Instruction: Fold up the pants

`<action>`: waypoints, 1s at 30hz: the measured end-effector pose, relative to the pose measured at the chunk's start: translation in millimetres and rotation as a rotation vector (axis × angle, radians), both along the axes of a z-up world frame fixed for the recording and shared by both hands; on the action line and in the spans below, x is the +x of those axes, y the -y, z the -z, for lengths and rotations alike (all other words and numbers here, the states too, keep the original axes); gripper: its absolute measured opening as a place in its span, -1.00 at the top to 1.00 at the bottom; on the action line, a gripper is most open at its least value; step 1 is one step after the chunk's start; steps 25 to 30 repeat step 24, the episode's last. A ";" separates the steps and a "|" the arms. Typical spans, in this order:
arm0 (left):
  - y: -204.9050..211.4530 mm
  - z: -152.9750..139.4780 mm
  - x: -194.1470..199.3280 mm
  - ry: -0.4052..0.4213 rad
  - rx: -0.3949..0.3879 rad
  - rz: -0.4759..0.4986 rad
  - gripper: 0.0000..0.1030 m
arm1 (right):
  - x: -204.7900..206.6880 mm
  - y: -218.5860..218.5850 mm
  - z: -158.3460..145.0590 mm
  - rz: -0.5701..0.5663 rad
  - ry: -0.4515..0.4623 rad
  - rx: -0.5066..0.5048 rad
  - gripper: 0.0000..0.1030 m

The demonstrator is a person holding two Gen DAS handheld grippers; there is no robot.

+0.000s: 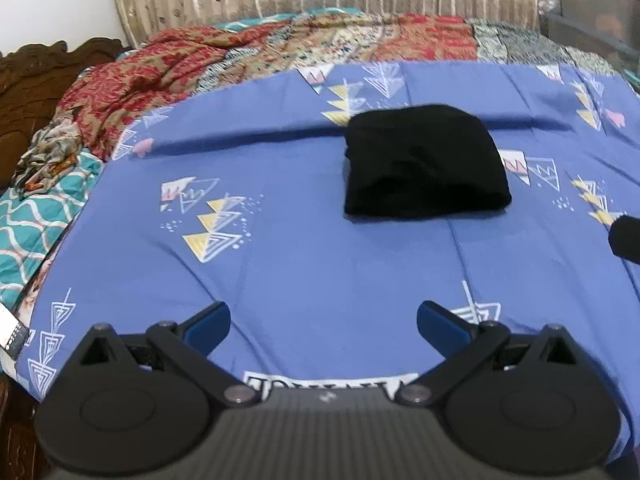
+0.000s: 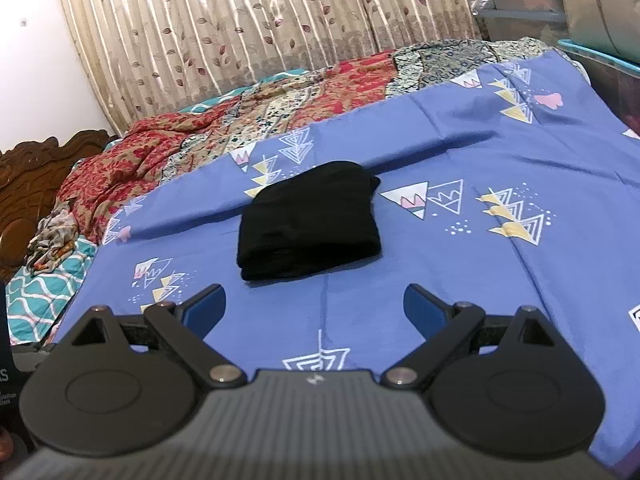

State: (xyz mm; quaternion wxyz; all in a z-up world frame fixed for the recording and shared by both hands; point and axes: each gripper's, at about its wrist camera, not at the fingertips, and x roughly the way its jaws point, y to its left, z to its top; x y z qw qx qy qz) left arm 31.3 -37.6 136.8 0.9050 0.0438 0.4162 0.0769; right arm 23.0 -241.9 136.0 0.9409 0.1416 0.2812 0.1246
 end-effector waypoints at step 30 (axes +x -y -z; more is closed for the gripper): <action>28.4 14.6 22.1 -0.070 -0.007 0.063 -1.00 | 16.7 31.4 16.3 0.042 -0.022 0.047 -0.89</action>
